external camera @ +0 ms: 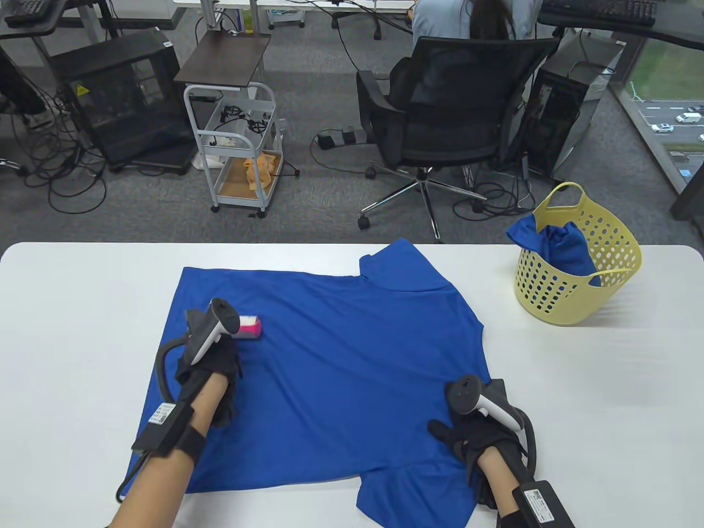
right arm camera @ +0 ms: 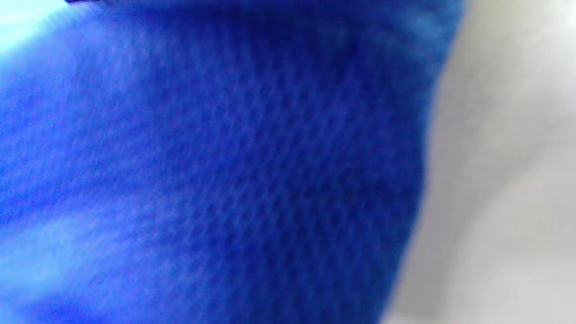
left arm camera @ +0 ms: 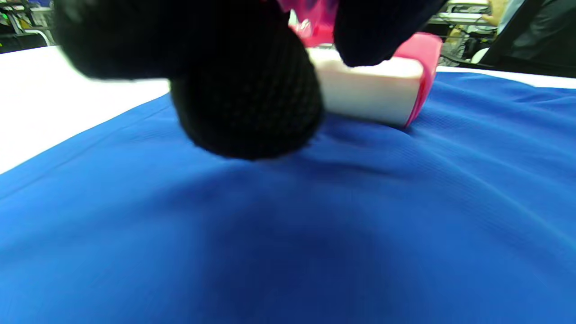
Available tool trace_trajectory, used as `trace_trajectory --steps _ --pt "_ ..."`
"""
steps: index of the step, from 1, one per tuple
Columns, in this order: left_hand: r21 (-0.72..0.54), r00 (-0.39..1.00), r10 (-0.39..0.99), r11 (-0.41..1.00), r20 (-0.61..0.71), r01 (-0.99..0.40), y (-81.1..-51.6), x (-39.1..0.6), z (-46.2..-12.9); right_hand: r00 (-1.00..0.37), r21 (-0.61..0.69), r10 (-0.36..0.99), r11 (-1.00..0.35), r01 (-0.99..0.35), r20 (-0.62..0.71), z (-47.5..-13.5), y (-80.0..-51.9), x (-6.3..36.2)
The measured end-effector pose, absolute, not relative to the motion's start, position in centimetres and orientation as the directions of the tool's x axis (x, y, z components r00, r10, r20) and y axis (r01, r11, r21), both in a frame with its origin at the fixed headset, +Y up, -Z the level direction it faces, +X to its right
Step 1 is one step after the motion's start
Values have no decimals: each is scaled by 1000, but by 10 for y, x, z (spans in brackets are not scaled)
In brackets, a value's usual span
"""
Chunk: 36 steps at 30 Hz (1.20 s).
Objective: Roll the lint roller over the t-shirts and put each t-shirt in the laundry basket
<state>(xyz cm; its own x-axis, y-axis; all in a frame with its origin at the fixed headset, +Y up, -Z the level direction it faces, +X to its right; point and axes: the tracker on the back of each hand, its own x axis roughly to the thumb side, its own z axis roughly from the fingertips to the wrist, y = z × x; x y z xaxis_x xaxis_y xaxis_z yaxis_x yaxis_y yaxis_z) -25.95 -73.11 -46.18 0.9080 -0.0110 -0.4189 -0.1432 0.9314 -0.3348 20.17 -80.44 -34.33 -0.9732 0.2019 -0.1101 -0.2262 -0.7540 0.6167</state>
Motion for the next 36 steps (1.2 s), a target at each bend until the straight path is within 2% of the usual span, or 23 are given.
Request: trace_trajectory --steps 2,4,7,10,14,18,20,22,24,27,29,31,33,36 --pt "-357 884 3 914 -468 -192 -744 -261 -493 -973 618 202 -753 -226 -110 -343 -804 202" --pt "-329 858 11 921 -514 -209 -748 -263 -509 -973 617 203 -753 -227 -110 -343 -804 202" --pt "-247 876 35 953 -482 -174 -747 -265 -518 -973 618 204 -752 -228 -111 -343 -805 202" --pt "-135 891 161 962 -424 -238 -733 -271 -506 -972 621 206 -750 -230 -111 -343 -805 202" --pt "10 897 284 954 -340 -299 -692 -290 -465 -973 619 205 -751 -229 -110 -343 -805 202" --pt "-39 914 271 954 -302 -296 -657 -312 -411 -973 618 202 -753 -226 -110 -343 -804 202" --pt "-147 912 253 938 -323 -313 -648 -324 -383 -974 618 200 -754 -224 -109 -343 -804 202" --pt "-341 905 189 881 -381 -328 -648 -333 -358 -975 622 197 -751 -221 -108 -344 -804 202" --pt "-440 907 97 850 -410 -289 -654 -334 -340 -974 621 197 -752 -221 -108 -344 -804 202" --pt "-504 921 -43 846 -388 -173 -670 -328 -324 -974 618 198 -754 -222 -108 -344 -804 202" --pt "-486 934 -5 855 -356 -180 -677 -321 -324 -974 617 199 -755 -222 -107 -344 -804 202" --pt "-403 930 8 900 -367 -167 -685 -312 -333 -974 617 200 -755 -223 -107 -344 -804 202" --pt "-368 932 2 918 -363 -145 -693 -307 -351 -974 615 200 -756 -223 -107 -344 -804 201" --pt "-340 918 50 920 -394 -196 -708 -301 -387 -974 614 201 -757 -223 -106 -343 -805 201"
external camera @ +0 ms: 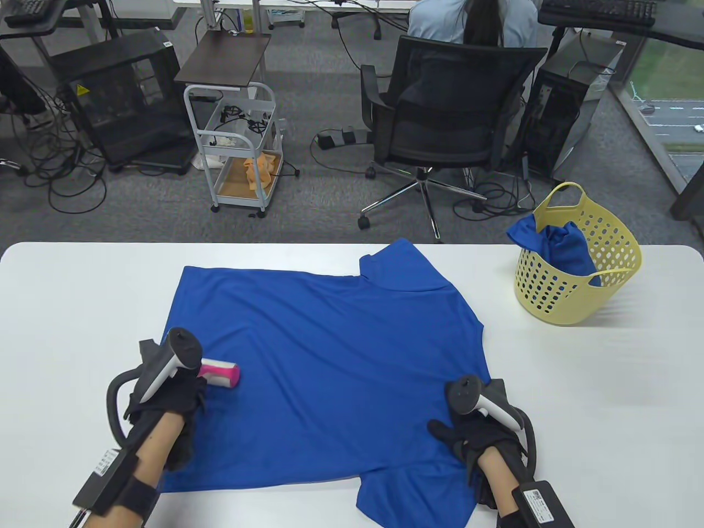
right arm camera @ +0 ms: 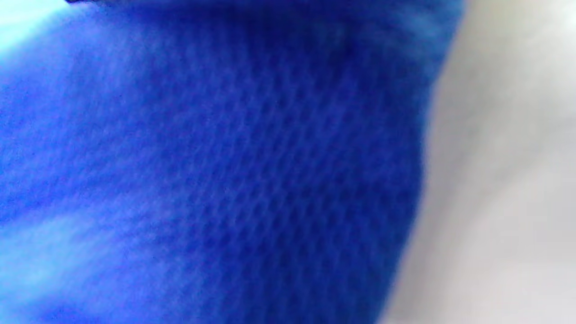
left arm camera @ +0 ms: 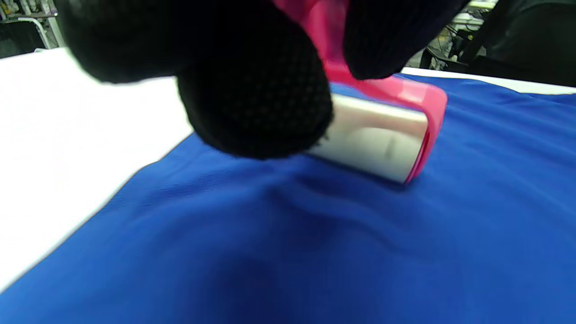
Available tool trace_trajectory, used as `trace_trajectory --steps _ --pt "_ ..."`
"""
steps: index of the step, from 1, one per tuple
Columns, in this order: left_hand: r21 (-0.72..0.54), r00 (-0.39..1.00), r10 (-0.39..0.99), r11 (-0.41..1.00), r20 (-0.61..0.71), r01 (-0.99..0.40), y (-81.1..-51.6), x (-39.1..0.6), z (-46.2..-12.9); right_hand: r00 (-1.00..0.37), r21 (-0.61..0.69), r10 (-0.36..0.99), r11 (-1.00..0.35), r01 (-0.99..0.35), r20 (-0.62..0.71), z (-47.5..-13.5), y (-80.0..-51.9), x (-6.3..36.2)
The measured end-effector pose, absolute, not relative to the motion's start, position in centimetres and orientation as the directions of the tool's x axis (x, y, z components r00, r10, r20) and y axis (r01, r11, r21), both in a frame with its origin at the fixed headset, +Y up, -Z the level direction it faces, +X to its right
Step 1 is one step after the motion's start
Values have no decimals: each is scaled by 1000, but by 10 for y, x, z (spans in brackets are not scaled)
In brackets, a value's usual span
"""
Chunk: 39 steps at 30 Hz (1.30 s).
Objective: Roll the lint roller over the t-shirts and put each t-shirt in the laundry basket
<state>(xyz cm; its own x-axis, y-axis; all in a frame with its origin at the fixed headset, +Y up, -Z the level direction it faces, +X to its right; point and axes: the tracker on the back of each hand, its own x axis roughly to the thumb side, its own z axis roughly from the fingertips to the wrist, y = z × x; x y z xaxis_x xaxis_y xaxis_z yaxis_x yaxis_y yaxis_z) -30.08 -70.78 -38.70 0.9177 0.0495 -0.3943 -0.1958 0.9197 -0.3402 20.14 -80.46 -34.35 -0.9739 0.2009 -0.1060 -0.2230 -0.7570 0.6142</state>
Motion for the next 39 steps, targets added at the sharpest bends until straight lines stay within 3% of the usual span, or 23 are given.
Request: trace_trajectory --steps 6,12,16,20,22,26,29,33,39 --pt "-337 897 118 900 -425 -278 -750 -279 -483 -974 616 201 -756 -223 -105 -344 -805 201" --pt "-311 863 154 891 -480 -332 -747 -267 -513 -973 612 205 -757 -227 -106 -343 -805 201" --pt "-230 848 292 877 -442 -422 -713 -279 -491 -973 612 206 -757 -228 -107 -343 -805 201" --pt "-235 889 266 900 -373 -368 -676 -297 -444 -973 612 205 -757 -227 -107 -343 -805 201" --pt "-329 909 170 894 -380 -305 -662 -310 -414 -973 613 203 -757 -225 -106 -343 -805 201" --pt "-632 904 -37 727 -425 -267 -651 -332 -353 -974 618 200 -754 -222 -105 -343 -805 201" --pt "-699 906 -141 686 -399 -202 -658 -337 -316 -973 614 204 -756 -225 -107 -343 -805 201" --pt "-675 894 -159 713 -419 -190 -668 -339 -304 -973 611 204 -758 -226 -107 -343 -805 201" --pt "-504 877 -50 833 -478 -228 -677 -334 -339 -973 609 205 -760 -227 -107 -343 -805 201"
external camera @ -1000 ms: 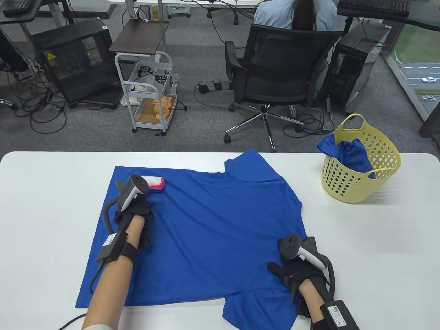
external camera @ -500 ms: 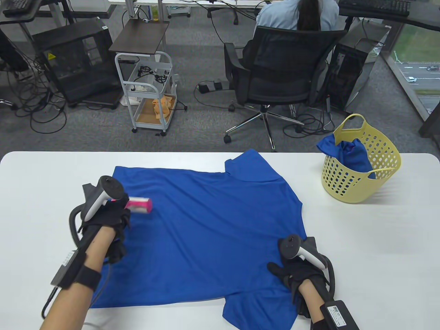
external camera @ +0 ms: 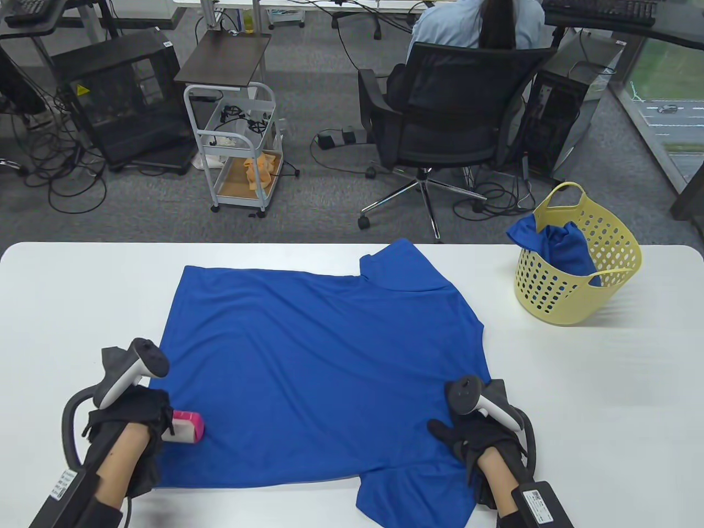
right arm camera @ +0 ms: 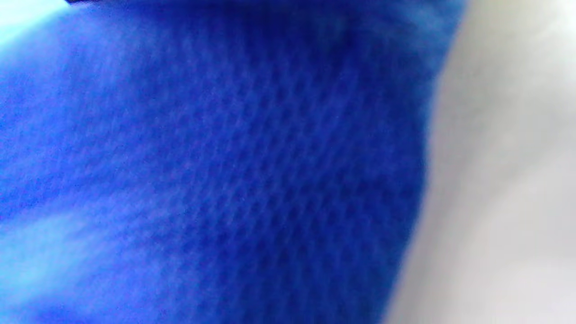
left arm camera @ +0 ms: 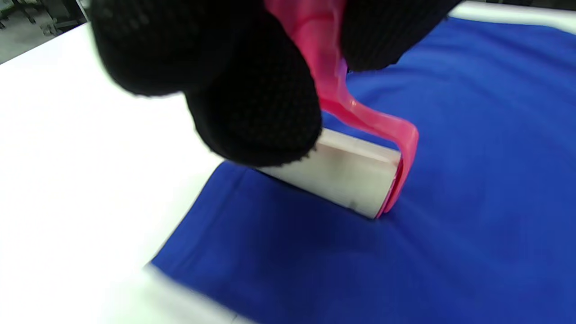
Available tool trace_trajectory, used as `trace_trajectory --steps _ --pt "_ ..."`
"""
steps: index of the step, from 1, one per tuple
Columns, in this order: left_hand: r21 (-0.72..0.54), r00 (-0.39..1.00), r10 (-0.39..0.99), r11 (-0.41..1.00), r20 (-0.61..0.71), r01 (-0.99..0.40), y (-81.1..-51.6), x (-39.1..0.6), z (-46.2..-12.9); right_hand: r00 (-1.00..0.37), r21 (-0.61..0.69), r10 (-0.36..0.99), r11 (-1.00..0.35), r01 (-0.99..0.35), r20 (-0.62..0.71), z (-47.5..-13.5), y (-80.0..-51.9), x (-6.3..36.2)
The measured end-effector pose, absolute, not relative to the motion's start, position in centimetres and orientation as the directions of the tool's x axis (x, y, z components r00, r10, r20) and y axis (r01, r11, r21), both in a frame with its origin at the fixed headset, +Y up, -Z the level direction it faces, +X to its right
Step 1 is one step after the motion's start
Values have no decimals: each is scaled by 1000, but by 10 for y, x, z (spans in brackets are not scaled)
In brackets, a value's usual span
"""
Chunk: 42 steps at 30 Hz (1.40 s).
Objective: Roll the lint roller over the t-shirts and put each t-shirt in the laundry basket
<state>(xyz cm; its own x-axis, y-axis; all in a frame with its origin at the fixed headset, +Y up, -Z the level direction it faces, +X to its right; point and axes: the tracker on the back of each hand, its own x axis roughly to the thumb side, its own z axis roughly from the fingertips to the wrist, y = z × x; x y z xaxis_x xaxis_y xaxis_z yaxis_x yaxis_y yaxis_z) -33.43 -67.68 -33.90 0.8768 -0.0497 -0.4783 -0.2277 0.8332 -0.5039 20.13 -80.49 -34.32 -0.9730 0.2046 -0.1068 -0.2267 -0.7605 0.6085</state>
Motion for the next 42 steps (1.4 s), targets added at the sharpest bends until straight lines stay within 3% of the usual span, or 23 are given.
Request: trace_trajectory --steps 6,10,15,19,25,29,34,42 --pt "-348 848 36 902 -529 -255 -715 -326 -411 -973 611 203 -759 -224 -105 -343 -805 201" --pt "-322 823 55 904 -566 -281 -738 -322 -464 -974 613 202 -758 -223 -104 -343 -805 201" --pt "-279 789 7 934 -614 -225 -740 -323 -521 -974 617 203 -755 -224 -105 -344 -805 201" --pt "-260 775 21 936 -632 -237 -743 -324 -540 -972 619 208 -751 -230 -109 -344 -805 201" --pt "-145 805 116 959 -581 -243 -732 -334 -522 -972 617 207 -752 -230 -109 -344 -805 201" --pt "-27 810 220 960 -544 -279 -715 -357 -490 -973 616 205 -754 -227 -108 -344 -805 201" --pt "69 812 245 967 -530 -246 -701 -396 -446 -972 614 206 -755 -229 -109 -344 -805 201" --pt "69 717 194 977 -669 -200 -724 -455 -384 -973 618 204 -752 -226 -108 -344 -804 201"
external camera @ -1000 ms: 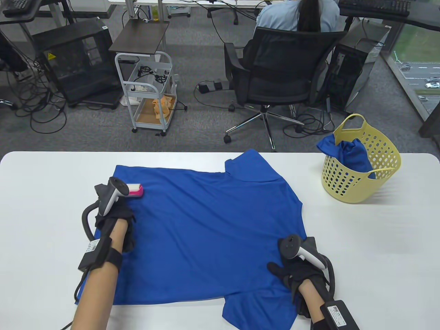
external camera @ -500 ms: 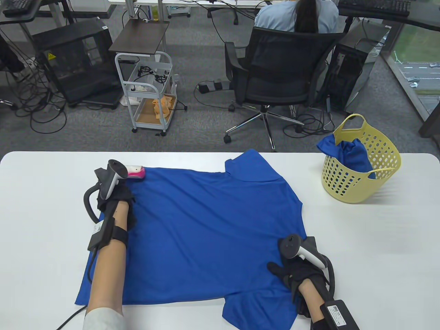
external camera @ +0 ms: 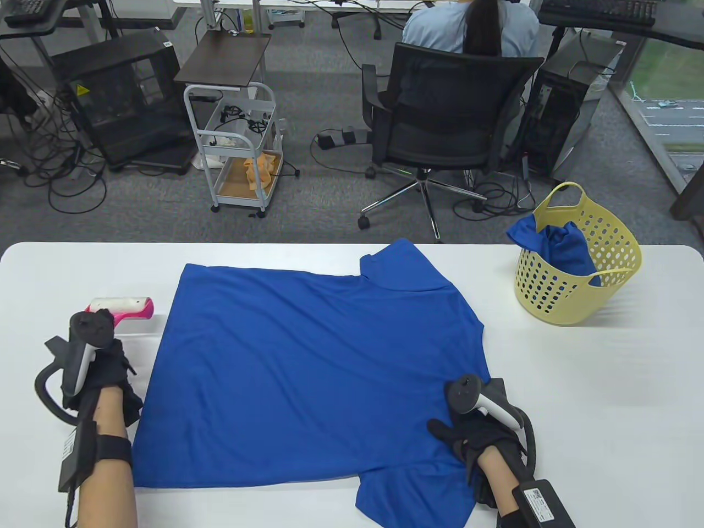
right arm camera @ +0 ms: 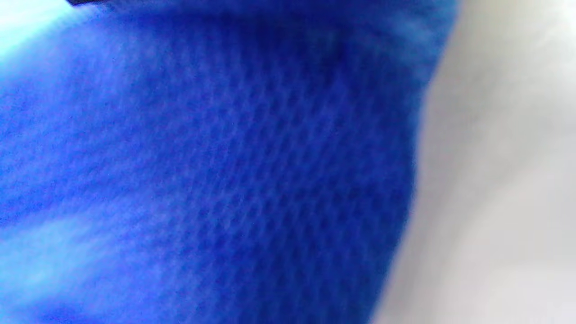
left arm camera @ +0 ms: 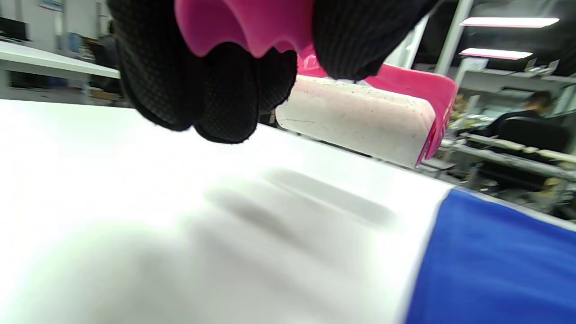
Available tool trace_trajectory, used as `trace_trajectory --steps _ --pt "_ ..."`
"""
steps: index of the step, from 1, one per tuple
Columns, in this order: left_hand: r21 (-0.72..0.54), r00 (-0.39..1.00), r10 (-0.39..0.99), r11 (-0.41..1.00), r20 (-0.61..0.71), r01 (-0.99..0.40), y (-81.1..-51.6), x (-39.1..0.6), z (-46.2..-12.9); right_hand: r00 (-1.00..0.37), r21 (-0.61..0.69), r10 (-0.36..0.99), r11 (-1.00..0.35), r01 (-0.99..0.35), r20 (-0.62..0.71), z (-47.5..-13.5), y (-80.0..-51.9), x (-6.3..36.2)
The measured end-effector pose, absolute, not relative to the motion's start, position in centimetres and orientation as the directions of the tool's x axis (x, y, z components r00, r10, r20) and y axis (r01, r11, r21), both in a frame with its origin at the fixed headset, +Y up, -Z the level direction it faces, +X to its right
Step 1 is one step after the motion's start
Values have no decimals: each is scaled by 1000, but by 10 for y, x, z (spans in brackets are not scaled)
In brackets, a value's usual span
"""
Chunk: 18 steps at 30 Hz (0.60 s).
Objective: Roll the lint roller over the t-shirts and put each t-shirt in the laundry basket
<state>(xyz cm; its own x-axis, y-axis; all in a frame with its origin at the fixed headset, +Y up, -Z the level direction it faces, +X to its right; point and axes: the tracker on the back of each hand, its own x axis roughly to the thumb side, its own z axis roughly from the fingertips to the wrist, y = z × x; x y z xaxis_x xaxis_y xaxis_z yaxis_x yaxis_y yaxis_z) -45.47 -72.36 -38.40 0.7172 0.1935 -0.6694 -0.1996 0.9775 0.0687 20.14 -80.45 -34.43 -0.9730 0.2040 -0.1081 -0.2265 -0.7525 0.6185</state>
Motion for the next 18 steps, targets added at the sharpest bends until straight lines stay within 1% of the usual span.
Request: trace_trajectory --steps 4,8,10,13,18 --pt "32 676 157 981 -720 -194 -734 -470 -372 -973 618 204 -752 -227 -109 -344 -805 201" --pt "-12 664 108 985 -740 -173 -745 -476 -369 -973 621 203 -751 -226 -109 -344 -804 201" --pt "-9 666 100 987 -739 -158 -751 -478 -368 -973 620 205 -751 -228 -109 -344 -805 201" --pt "-37 663 88 984 -743 -172 -757 -478 -369 -973 619 204 -752 -227 -108 -344 -805 201" --pt "-103 692 35 982 -721 -157 -765 -477 -369 -973 617 204 -753 -227 -109 -344 -805 201"
